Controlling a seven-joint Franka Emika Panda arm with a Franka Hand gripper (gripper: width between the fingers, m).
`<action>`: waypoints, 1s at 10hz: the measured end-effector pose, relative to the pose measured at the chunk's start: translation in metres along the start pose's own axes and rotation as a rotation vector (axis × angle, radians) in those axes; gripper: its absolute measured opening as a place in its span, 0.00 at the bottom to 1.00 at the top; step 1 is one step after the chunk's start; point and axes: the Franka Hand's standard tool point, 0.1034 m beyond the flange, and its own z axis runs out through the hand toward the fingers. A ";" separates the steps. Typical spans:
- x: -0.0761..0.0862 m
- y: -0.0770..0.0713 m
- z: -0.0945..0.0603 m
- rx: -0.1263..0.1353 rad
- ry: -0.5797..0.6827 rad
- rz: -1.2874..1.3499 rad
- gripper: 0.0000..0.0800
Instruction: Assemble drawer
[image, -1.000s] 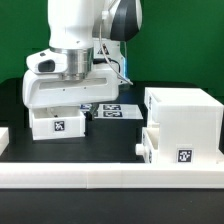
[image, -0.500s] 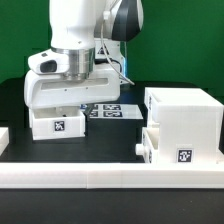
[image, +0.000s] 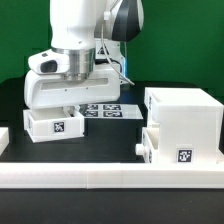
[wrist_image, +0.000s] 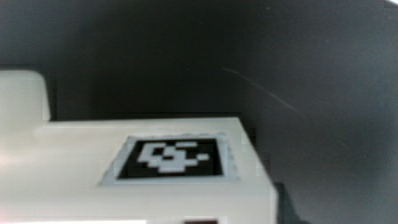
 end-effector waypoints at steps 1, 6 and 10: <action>0.000 0.000 0.000 0.000 0.000 0.000 0.05; 0.021 -0.011 -0.033 -0.013 0.022 -0.108 0.05; 0.054 -0.013 -0.072 0.003 0.006 -0.210 0.05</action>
Offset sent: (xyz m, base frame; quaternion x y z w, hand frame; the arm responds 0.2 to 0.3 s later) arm 0.0000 0.0000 0.0000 0.0000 0.0000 0.0000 1.0000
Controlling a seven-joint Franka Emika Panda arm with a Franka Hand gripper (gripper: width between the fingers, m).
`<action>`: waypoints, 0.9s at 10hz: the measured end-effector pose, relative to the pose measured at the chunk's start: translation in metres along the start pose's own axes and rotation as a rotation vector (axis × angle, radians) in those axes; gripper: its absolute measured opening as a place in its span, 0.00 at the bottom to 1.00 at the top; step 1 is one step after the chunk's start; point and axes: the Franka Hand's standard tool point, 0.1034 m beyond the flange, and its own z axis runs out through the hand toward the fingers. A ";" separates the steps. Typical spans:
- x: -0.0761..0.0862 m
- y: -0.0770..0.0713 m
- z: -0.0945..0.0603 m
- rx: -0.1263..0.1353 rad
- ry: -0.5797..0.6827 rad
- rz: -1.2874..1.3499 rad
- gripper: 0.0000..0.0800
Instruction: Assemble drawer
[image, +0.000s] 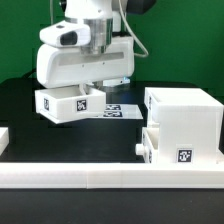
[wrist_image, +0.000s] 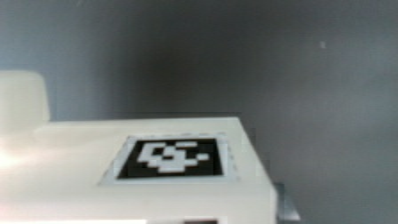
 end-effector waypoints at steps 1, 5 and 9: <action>-0.002 -0.001 0.003 0.002 -0.003 -0.012 0.05; 0.001 0.009 -0.002 -0.014 -0.002 -0.356 0.05; 0.012 0.021 -0.003 -0.043 -0.041 -0.768 0.05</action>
Offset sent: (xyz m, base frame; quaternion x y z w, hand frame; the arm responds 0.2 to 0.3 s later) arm 0.0000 0.0000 0.0000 0.0000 0.0000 -0.1938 0.9810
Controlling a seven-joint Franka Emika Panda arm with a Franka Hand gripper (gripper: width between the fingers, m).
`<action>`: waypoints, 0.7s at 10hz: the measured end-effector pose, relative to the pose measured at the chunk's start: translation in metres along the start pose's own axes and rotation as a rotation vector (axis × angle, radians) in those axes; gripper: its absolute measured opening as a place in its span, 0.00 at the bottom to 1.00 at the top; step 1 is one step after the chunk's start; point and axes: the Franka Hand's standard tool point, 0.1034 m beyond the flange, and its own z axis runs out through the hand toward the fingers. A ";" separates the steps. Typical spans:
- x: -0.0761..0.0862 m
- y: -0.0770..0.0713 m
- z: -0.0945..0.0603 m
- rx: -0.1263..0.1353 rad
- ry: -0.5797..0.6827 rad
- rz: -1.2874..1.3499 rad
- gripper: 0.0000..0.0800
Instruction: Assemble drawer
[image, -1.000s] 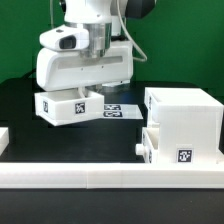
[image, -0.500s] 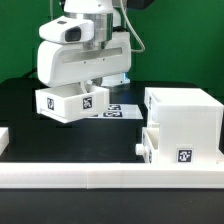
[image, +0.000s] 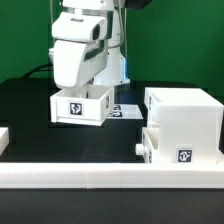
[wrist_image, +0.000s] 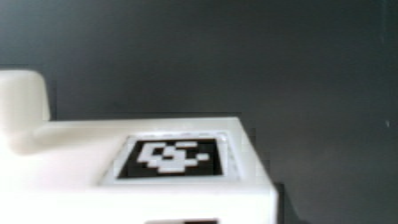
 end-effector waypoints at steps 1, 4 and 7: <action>-0.002 0.000 0.000 0.001 -0.002 -0.079 0.05; -0.007 0.007 -0.001 -0.008 -0.005 -0.224 0.05; 0.003 0.026 0.002 -0.020 -0.005 -0.225 0.05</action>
Offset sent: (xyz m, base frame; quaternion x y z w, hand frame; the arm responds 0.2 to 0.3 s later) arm 0.0206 -0.0070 0.0040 -0.0167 0.0260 -0.1471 0.9886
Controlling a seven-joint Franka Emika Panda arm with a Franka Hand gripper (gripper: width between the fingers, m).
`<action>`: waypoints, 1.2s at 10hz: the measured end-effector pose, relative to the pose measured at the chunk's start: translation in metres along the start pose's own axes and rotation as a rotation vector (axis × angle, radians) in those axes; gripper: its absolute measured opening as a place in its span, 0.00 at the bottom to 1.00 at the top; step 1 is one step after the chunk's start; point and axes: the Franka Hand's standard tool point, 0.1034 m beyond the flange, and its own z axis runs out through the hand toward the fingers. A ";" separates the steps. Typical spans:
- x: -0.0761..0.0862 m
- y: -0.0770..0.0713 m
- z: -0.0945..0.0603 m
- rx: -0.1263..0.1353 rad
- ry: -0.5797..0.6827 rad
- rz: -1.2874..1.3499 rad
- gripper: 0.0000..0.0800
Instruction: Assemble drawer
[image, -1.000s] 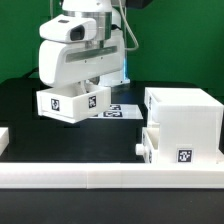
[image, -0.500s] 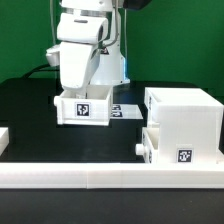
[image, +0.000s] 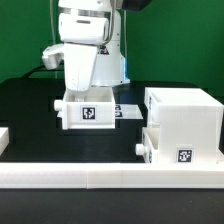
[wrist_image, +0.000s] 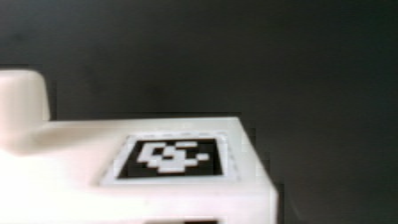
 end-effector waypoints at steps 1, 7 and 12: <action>0.003 0.006 0.001 -0.004 0.001 0.007 0.05; 0.010 0.012 0.006 0.000 0.003 0.013 0.05; 0.022 0.027 0.008 0.009 0.007 0.016 0.05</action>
Offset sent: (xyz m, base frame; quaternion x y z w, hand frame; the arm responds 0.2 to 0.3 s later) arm 0.0000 0.0000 0.0000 0.0000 0.0000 0.0000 1.0000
